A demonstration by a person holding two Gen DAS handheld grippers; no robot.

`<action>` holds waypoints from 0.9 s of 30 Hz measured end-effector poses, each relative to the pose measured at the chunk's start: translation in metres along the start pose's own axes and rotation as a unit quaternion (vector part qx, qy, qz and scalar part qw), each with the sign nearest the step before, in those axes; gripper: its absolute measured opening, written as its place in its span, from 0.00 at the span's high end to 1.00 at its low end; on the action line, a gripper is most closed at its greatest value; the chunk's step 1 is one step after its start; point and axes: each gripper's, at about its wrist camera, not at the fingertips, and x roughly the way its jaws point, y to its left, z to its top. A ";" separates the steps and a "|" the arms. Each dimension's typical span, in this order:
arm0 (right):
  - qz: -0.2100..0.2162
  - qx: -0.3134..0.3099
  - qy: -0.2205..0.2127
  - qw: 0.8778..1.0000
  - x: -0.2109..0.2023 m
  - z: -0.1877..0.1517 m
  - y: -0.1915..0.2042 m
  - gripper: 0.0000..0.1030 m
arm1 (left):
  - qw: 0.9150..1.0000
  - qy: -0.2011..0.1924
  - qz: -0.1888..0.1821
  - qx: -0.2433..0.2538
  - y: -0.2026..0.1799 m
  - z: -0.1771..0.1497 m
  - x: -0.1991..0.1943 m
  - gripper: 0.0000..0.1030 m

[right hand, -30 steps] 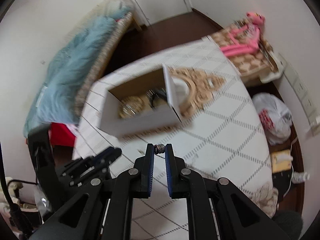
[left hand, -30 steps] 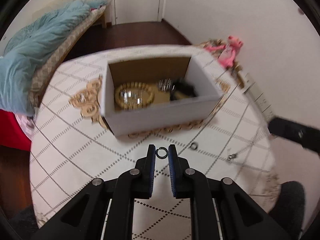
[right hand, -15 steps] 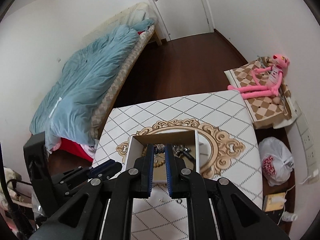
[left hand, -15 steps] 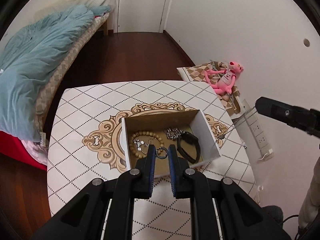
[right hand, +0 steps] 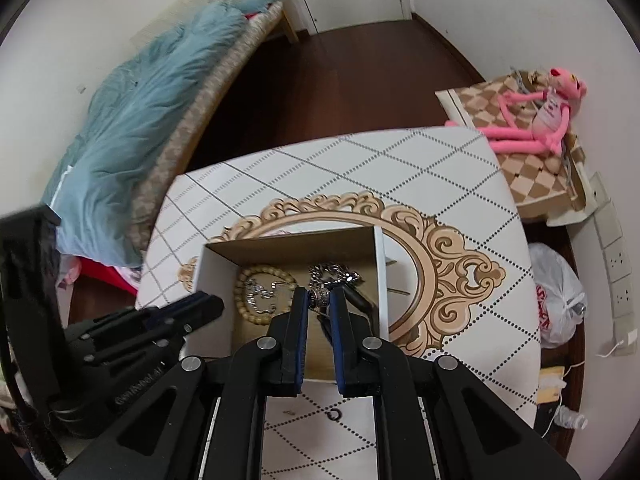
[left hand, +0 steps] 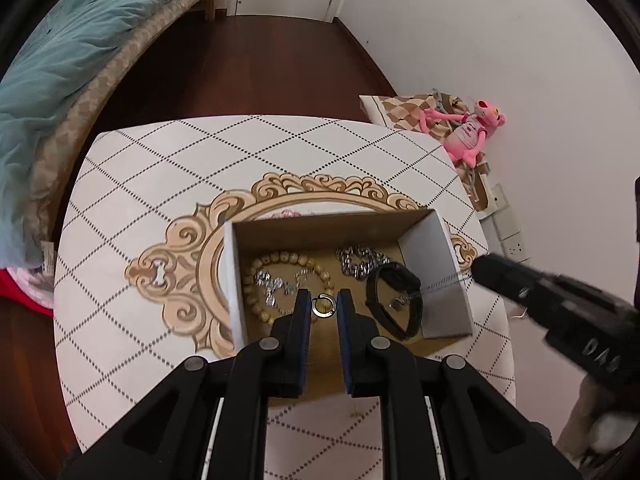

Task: Organize jewelry
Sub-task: 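Carry both held pieces into the cardboard box and open both tools, then lift both open tools up out of the box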

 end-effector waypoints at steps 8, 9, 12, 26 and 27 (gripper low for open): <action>-0.002 0.010 0.044 0.999 0.028 0.005 -0.007 0.80 | 0.999 -0.004 0.033 -0.014 0.003 0.022 0.002 0.84; -0.005 0.009 0.042 0.999 0.027 0.005 -0.007 0.74 | 0.999 -0.008 0.043 -0.017 0.006 0.023 -0.001 0.75; -0.010 0.005 0.038 0.999 0.022 0.004 -0.007 0.52 | 0.998 -0.022 0.061 -0.024 0.013 0.023 -0.008 0.41; -0.122 -0.032 0.040 0.991 0.010 -0.029 -0.005 0.03 | 0.983 -0.051 0.177 -0.010 0.012 -0.025 -0.029 0.02; -0.125 -0.032 0.041 0.991 0.010 -0.032 -0.005 0.03 | 0.983 -0.052 0.177 -0.013 0.012 -0.030 -0.031 0.02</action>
